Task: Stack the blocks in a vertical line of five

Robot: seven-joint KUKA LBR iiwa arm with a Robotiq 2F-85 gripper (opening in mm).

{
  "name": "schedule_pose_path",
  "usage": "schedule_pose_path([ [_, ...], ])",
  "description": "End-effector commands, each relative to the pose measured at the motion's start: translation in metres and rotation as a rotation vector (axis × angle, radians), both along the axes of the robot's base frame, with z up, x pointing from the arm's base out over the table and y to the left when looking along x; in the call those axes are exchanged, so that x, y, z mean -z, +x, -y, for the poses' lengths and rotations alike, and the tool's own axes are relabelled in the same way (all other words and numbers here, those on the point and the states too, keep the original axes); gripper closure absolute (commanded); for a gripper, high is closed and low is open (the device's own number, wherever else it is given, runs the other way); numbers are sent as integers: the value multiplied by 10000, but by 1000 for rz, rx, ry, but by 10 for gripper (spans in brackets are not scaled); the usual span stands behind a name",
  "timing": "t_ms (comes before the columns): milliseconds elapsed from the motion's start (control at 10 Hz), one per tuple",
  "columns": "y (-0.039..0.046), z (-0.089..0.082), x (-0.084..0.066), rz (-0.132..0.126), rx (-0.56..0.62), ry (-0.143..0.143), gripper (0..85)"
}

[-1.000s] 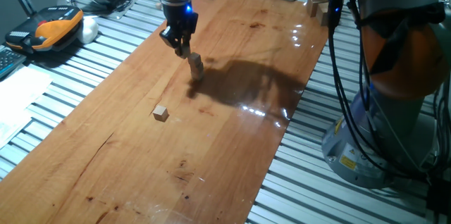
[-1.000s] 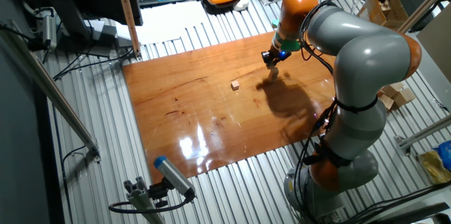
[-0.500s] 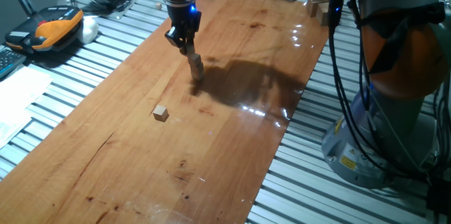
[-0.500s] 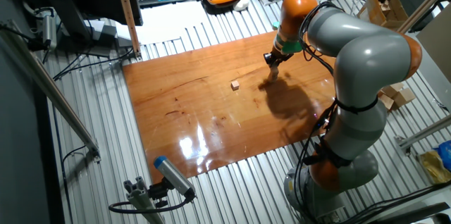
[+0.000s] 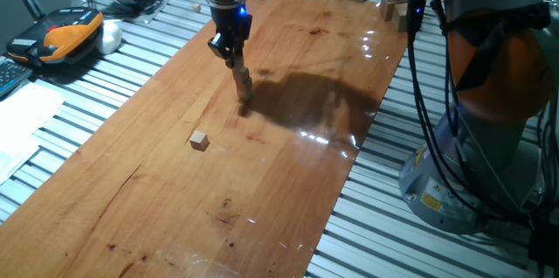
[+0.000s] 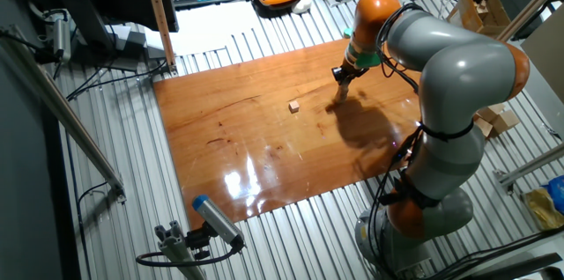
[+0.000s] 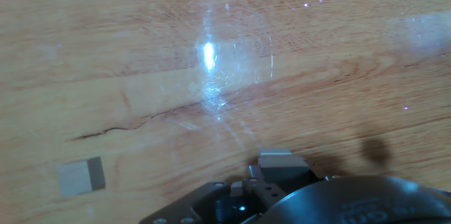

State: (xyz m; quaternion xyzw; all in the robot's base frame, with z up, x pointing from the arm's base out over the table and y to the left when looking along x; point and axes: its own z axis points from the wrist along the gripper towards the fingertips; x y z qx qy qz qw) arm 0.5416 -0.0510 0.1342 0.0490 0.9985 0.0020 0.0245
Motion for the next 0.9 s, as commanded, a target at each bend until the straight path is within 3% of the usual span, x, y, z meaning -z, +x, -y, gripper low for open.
schedule_pose_path([
  [0, -7, 13, 10, 1, -1, 3, 850],
  [800, -12, 35, 39, 1, 6, -2, 850],
])
